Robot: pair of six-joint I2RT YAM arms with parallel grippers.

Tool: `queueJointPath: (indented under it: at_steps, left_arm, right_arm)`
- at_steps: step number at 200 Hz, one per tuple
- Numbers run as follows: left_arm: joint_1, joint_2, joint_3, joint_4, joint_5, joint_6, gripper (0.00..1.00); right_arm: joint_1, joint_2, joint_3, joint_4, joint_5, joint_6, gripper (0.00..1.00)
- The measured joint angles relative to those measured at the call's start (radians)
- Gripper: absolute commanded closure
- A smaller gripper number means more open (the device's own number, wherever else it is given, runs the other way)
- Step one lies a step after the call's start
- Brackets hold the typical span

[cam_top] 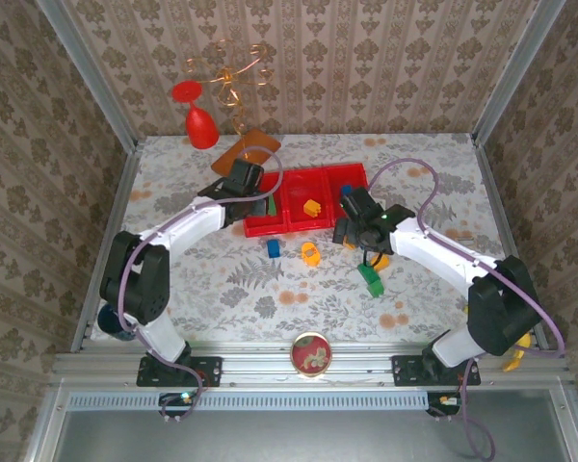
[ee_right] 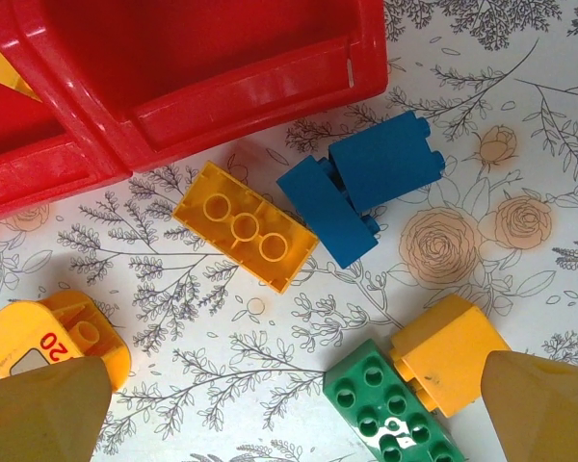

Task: Sort the legos into containers by color
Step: Place the lego in the container.

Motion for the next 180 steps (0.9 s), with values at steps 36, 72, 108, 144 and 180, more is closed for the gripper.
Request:
queueJointPath:
  at_steps: [36,72,108,144,180]
  left_arm:
    - [0.0,0.013,0.005,0.004,0.0,0.004,0.6]
    - [0.001,0.043,0.022,0.011,0.005,0.006,0.58]
    - [0.0,0.09,0.041,0.011,0.012,0.007,0.53]
    - [-0.002,0.098,0.061,0.002,0.012,0.007,0.46]
    - [-0.003,0.098,0.072,-0.003,0.011,0.007,0.39]
  right_arm:
    - [0.006,0.008,0.011,0.0,0.0,0.002,0.0]
    - [0.013,0.01,0.013,0.0,0.0,0.002,0.0]
    - [0.027,0.023,0.013,0.0,0.0,0.002,0.0]
    - [0.04,0.032,0.013,0.0,-0.001,0.002,0.0]
    - [0.053,0.053,0.013,0.0,-0.001,0.002,0.0]
